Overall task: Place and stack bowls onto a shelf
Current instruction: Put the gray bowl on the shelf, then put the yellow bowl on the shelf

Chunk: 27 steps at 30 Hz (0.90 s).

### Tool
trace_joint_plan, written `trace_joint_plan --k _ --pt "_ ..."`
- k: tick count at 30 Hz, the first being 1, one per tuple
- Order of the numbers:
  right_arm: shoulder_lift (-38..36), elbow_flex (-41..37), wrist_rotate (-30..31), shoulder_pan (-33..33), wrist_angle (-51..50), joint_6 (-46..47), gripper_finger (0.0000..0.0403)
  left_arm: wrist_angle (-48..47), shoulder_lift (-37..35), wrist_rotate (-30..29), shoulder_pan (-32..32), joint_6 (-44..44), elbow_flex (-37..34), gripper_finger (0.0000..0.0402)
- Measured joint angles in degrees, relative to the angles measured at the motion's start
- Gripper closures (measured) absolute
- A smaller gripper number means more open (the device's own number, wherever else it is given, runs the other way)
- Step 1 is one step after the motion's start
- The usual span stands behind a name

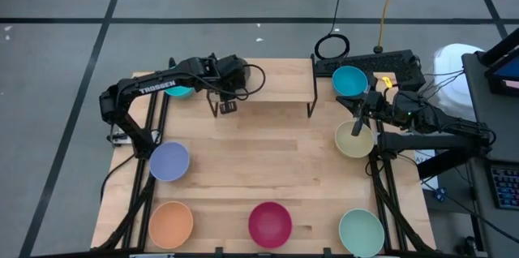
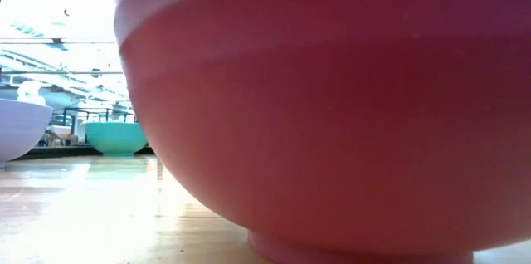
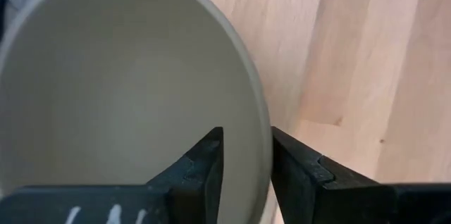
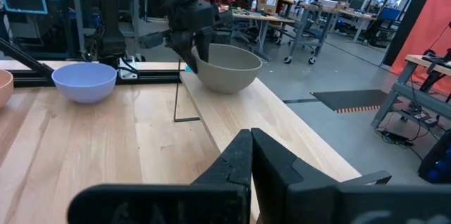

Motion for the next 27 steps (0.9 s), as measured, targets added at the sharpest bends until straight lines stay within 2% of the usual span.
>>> trace_joint_plan --k 16,24,27 --pt "0.0 0.0 0.0 0.0 0.1 0.1 0.0403 3.7 -7.8 -0.5 -0.7 -0.1 0.1 0.0289" --pt "0.0 0.0 0.0 0.0 4.0 0.1 0.0403 4.3 -13.5 0.2 -5.3 -2.2 0.1 0.0289" --pt "0.0 0.0 0.0 0.0 3.0 -1.3 0.0403 3.6 -15.8 3.0 -7.6 -3.0 0.1 0.0289"
